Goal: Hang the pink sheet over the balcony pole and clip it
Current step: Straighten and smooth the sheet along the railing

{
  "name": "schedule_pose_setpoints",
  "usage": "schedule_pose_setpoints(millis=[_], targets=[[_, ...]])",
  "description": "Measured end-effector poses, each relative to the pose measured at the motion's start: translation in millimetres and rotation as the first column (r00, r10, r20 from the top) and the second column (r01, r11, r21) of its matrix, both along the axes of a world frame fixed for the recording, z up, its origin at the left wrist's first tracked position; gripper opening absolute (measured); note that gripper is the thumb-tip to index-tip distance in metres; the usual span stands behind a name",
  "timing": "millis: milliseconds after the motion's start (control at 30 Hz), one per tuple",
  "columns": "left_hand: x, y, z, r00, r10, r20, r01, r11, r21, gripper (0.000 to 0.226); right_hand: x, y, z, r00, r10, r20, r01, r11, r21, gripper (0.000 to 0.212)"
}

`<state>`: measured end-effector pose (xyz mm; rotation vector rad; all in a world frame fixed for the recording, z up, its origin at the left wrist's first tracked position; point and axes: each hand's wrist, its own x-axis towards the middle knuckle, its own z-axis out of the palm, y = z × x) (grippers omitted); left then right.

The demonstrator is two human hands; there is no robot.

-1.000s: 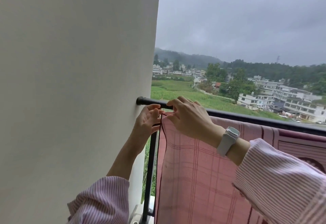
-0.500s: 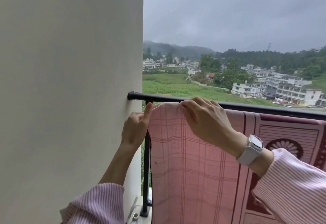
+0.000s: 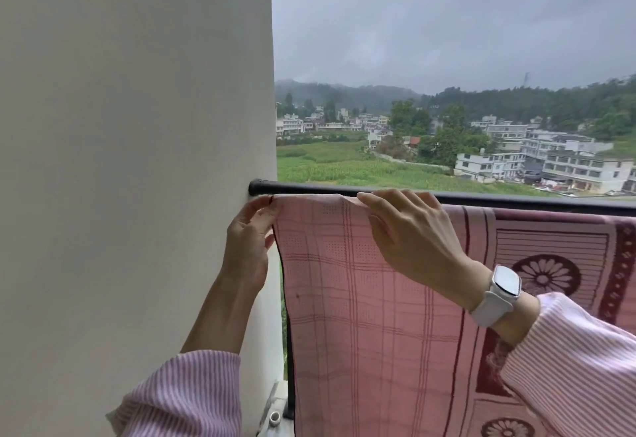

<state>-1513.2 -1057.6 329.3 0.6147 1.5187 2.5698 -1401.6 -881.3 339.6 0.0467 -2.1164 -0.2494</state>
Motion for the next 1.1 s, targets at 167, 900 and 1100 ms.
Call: schedule_pose_setpoints(millis=[167, 900, 1100], targets=[[5.8, 25.4, -14.9, 0.868, 0.497, 0.014, -0.493, 0.863, -0.109, 0.011, 48.4, 50.1, -16.8, 0.986, -0.158, -0.042, 0.161, 0.985, 0.056, 0.034], [312.5, 384.4, -7.8, 0.115, -0.181, -0.977, -0.742, 0.638, -0.206, 0.049, 365.9, 343.7, -31.3, 0.840, -0.508, 0.189, 0.534, 0.837, -0.124, 0.052], [417.5, 502.9, -9.3, 0.055, -0.253, -0.966, -0.713, 0.667, -0.215, 0.055, 477.7, 436.9, -31.1, 0.772, -0.586, 0.246, 0.635, 0.734, -0.241, 0.056]])
